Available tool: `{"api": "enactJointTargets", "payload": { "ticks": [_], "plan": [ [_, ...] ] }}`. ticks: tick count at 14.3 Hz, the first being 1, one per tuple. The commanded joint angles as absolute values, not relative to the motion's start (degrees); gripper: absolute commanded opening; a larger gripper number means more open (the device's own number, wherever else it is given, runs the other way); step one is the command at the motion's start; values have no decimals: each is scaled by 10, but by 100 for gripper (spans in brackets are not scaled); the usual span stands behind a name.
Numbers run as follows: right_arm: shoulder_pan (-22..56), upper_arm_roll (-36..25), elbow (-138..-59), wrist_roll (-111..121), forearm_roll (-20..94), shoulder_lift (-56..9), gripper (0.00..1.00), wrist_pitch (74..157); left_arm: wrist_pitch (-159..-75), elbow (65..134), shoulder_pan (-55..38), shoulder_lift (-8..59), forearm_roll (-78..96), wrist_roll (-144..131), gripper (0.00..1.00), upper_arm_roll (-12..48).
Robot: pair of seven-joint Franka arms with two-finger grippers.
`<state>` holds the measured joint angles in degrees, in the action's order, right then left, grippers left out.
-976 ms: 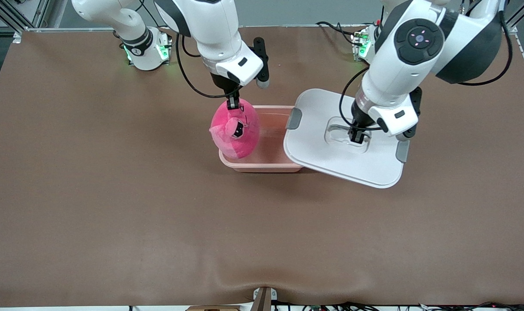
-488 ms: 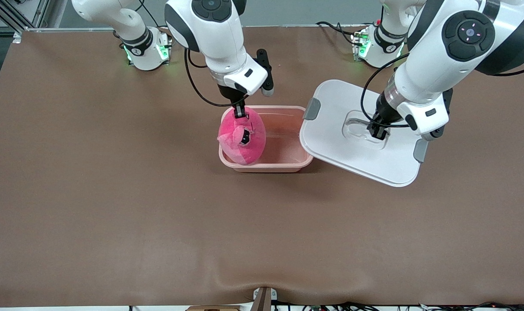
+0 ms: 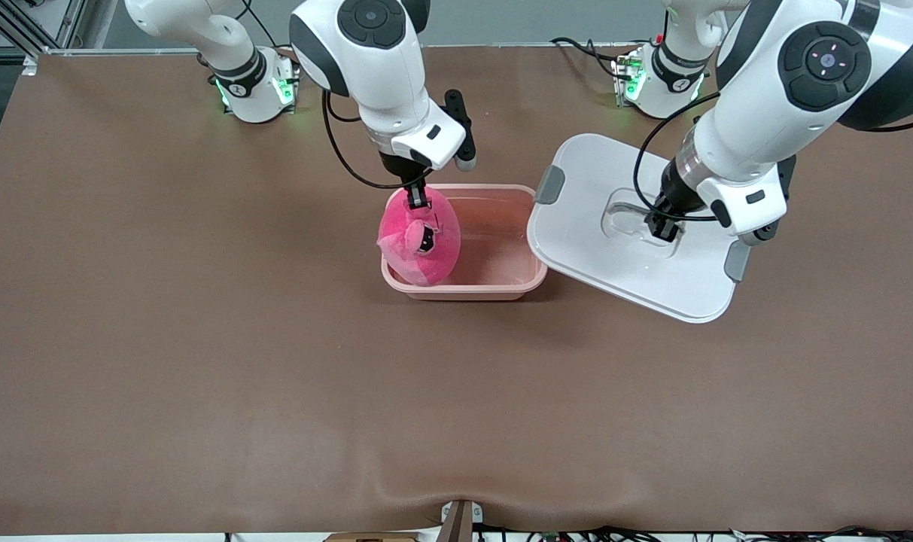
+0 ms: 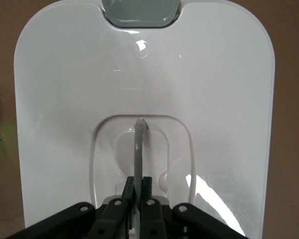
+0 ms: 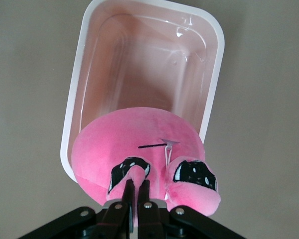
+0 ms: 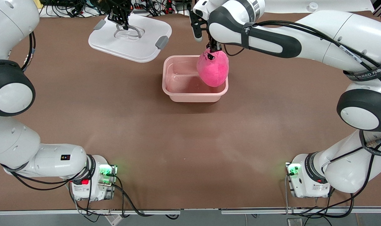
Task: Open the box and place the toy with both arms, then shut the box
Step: 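Lower the plush into the box and open the right gripper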
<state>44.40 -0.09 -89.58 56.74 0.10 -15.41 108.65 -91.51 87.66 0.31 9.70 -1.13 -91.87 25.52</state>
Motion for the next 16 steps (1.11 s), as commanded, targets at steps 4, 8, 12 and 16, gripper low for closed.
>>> {"api": "enactJointTargets", "payload": {
  "ticks": [4,8,12,16],
  "plan": [
    [442,-7,-892,576,-4,-147,100,1087,-902,883,11,77,6,-903,0,257],
    [410,-11,-888,565,6,-133,100,1078,-902,883,10,78,20,-909,0,258],
    [363,-12,-885,473,8,-114,100,1029,-917,886,-21,90,33,-974,0,262],
    [302,-12,-889,394,6,-86,100,1000,-982,887,-89,127,26,-1104,0,263]
  ]
}}
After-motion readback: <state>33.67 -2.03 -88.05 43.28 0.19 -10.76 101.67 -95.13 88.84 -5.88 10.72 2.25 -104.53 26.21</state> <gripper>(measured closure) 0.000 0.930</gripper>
